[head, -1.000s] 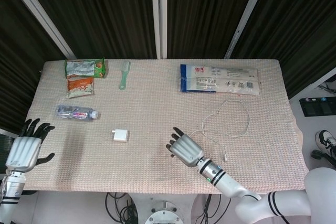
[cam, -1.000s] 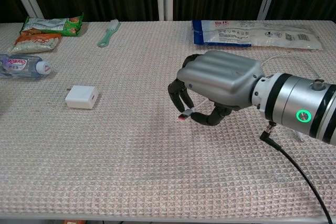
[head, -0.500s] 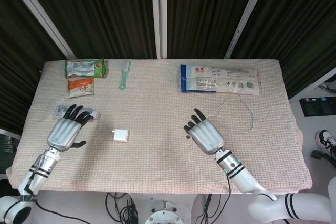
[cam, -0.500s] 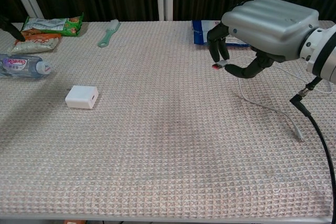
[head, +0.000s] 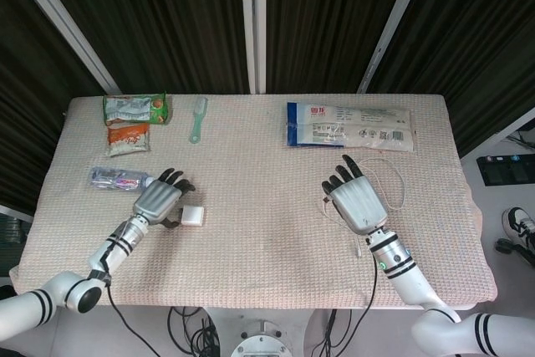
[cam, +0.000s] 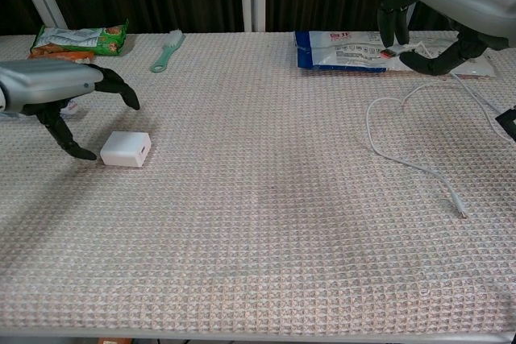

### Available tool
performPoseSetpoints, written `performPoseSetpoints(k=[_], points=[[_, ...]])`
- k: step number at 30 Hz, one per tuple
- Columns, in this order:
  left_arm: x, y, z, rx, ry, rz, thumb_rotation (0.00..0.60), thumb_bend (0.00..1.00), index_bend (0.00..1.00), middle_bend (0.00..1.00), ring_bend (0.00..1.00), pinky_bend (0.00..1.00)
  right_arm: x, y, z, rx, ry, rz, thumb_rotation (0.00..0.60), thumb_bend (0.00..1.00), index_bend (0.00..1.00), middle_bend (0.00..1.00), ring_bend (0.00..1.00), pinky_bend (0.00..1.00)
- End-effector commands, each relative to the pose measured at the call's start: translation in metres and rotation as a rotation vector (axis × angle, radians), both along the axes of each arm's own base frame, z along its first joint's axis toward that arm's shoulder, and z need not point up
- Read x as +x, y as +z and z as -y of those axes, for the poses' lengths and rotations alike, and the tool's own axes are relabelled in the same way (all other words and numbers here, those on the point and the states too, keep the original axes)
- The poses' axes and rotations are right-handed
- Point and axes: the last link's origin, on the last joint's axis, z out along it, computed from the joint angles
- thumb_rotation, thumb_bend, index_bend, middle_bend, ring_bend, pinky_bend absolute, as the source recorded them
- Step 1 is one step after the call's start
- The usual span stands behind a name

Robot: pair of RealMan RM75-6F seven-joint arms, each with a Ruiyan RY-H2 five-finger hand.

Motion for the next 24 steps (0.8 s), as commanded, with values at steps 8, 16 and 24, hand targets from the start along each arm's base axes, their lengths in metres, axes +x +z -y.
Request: performPoseSetpoints(k=[8, 16, 24], points=[[0.003, -0.004, 0.01, -0.02, 0.021, 0.028, 0.6, 0.13, 0.26, 0.24, 0.08, 0.01, -0.007, -0.001, -0.001, 0.03, -0.028, 0.019, 0.6, 0.34, 0.53, 0.5, 0.28, 0.15], [0.005, -0.008, 0.014, -0.039, 0.035, 0.046, 0.6, 0.18, 0.28, 0.26, 0.1, 0.02, -0.01, 0.0, 0.0, 0.046, -0.041, 0.037, 0.6, 0.34, 0.53, 0.5, 0.28, 0.15], [0.007, -0.013, 0.013, -0.038, 0.048, 0.053, 0.6, 0.21, 0.31, 0.27, 0.11, 0.03, -0.016, 0.003, 0.001, 0.046, -0.057, 0.054, 0.6, 0.34, 0.53, 0.5, 0.28, 0.15]])
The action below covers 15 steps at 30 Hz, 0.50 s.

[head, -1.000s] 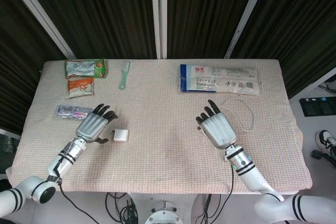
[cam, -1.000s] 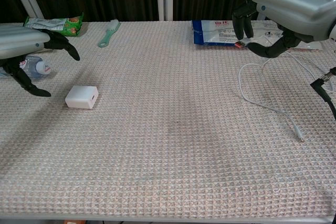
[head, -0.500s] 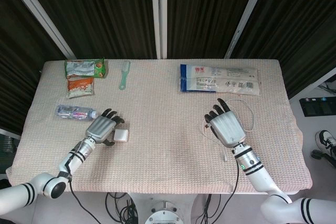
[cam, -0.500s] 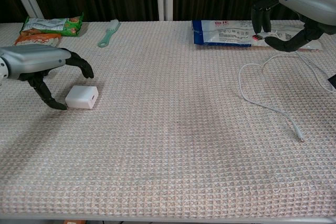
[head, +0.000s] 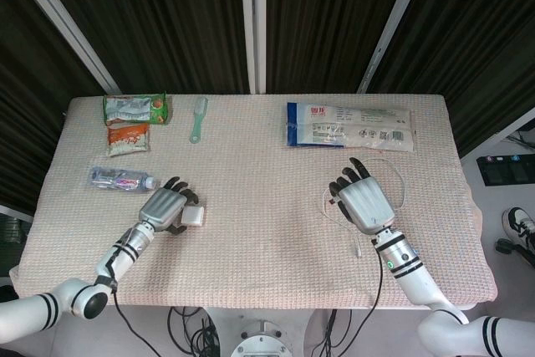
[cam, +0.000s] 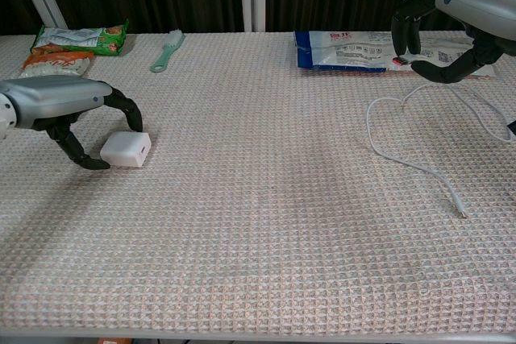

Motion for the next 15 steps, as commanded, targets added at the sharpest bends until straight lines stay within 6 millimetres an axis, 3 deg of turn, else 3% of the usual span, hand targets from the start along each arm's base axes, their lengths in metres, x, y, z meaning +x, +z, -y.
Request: performPoseSetpoints(k=[1, 11, 15], points=[[0.0006, -0.0016, 0.0003, -0.004, 0.002, 0.003, 0.6, 0.21, 0.31, 0.27, 0.11, 0.03, -0.0013, 0.0007, -0.0001, 0.001, -0.004, 0.005, 0.6, 0.34, 0.53, 0.5, 0.28, 0.15], [0.0044, -0.0066, -0.0006, -0.011, 0.002, 0.02, 0.6, 0.24, 0.34, 0.3, 0.12, 0.04, -0.0066, 0.0021, -0.0005, 0.005, -0.021, 0.013, 0.6, 0.34, 0.53, 0.5, 0.28, 0.15], [0.0067, -0.0069, -0.0022, 0.012, 0.0, 0.049, 0.6, 0.26, 0.4, 0.35, 0.17, 0.05, -0.0078, 0.0022, -0.0008, 0.007, -0.025, 0.014, 0.6, 0.34, 0.53, 0.5, 0.28, 0.15]])
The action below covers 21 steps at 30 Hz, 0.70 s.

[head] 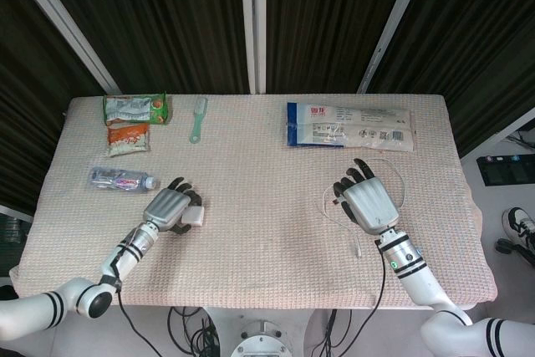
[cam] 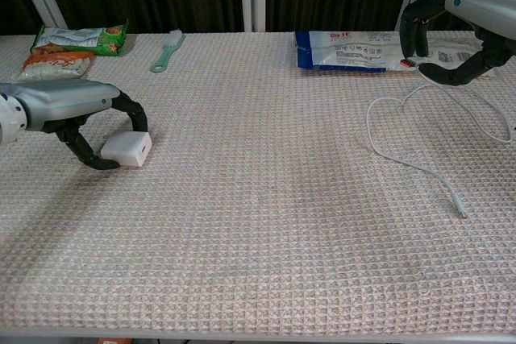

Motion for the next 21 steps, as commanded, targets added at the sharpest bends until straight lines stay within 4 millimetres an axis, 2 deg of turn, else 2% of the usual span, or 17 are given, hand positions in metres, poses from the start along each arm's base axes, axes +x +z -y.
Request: performPoseSetpoints(k=[1, 10, 14, 21], points=[[0.002, 0.0, -0.001, 0.016, 0.002, 0.027, 0.6, 0.27, 0.42, 0.37, 0.18, 0.05, -0.001, 0.0, 0.0, 0.001, -0.002, 0.0, 0.6, 0.34, 0.53, 0.5, 0.28, 0.15], [0.014, 0.012, -0.008, 0.096, -0.002, 0.064, 0.6, 0.29, 0.46, 0.44, 0.26, 0.08, 0.01, -0.005, 0.005, 0.026, 0.008, 0.021, 0.6, 0.34, 0.53, 0.5, 0.28, 0.16], [0.029, 0.021, -0.013, 0.139, -0.017, 0.06, 0.6, 0.28, 0.47, 0.45, 0.26, 0.08, 0.028, -0.017, 0.015, 0.059, 0.026, 0.039, 0.6, 0.34, 0.54, 0.5, 0.28, 0.17], [0.051, 0.034, -0.022, 0.19, 0.002, 0.042, 0.6, 0.28, 0.47, 0.47, 0.29, 0.09, 0.066, -0.052, 0.039, 0.118, 0.043, 0.02, 0.6, 0.34, 0.54, 0.5, 0.28, 0.17]])
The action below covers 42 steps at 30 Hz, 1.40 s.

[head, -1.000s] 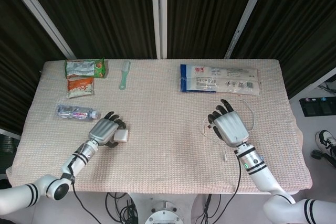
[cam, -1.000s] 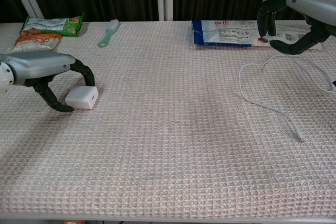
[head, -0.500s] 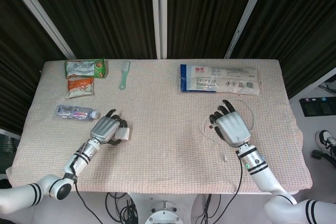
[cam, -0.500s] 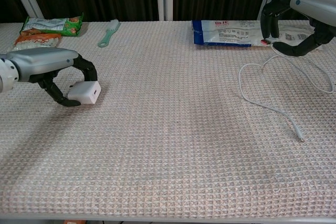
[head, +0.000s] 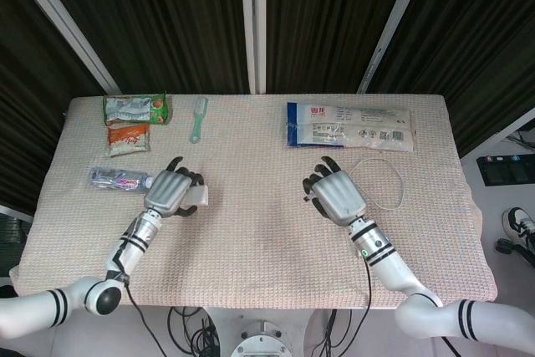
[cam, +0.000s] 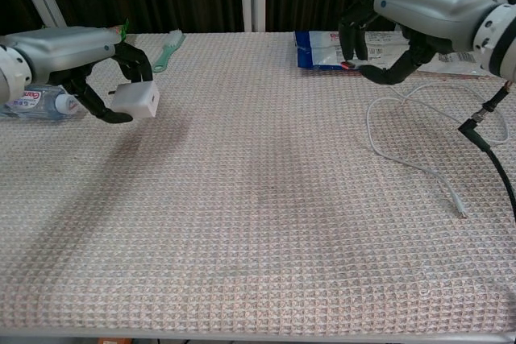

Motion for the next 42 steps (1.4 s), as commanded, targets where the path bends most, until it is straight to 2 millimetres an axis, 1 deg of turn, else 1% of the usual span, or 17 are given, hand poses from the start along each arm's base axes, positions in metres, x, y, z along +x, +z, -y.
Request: performPoseSetpoints(k=[1, 6, 12, 16, 24, 27, 36, 42], points=[[0.015, 0.009, -0.008, 0.028, 0.017, -0.001, 0.6, 0.28, 0.47, 0.47, 0.29, 0.09, 0.023, -0.02, 0.015, 0.014, 0.019, -0.024, 0.6, 0.34, 0.54, 0.5, 0.28, 0.17], [0.027, 0.019, -0.012, 0.051, 0.053, 0.005, 0.575, 0.27, 0.47, 0.47, 0.29, 0.09, 0.047, -0.044, 0.027, -0.015, 0.044, -0.066, 0.6, 0.34, 0.55, 0.5, 0.28, 0.17], [0.035, 0.026, -0.016, 0.065, 0.09, 0.008, 0.552, 0.26, 0.47, 0.48, 0.31, 0.09, 0.071, -0.066, 0.036, -0.048, 0.013, -0.035, 0.6, 0.34, 0.55, 0.5, 0.28, 0.17], [0.041, 0.027, -0.016, 0.079, 0.103, -0.005, 0.523, 0.25, 0.47, 0.48, 0.31, 0.09, 0.087, -0.075, 0.041, -0.066, -0.017, -0.005, 0.6, 0.34, 0.56, 0.5, 0.28, 0.17], [0.059, 0.025, -0.015, 0.107, 0.105, -0.026, 0.505, 0.24, 0.47, 0.49, 0.31, 0.09, 0.113, -0.089, 0.049, -0.086, -0.043, 0.023, 0.6, 0.34, 0.57, 0.5, 0.28, 0.17], [0.065, 0.024, -0.015, 0.103, 0.104, -0.018, 0.505, 0.24, 0.47, 0.49, 0.31, 0.09, 0.12, -0.092, 0.051, -0.093, -0.042, 0.033, 0.6, 0.34, 0.57, 0.5, 0.28, 0.17], [0.077, 0.019, -0.016, 0.087, 0.092, -0.017, 0.503, 0.24, 0.47, 0.49, 0.31, 0.09, 0.132, -0.099, 0.057, -0.106, -0.025, 0.037, 0.6, 0.34, 0.57, 0.5, 0.28, 0.17], [0.082, 0.015, -0.016, 0.078, 0.088, -0.04, 0.502, 0.23, 0.47, 0.49, 0.31, 0.1, 0.135, -0.103, 0.057, -0.105, -0.012, 0.028, 0.6, 0.34, 0.57, 0.5, 0.29, 0.17]])
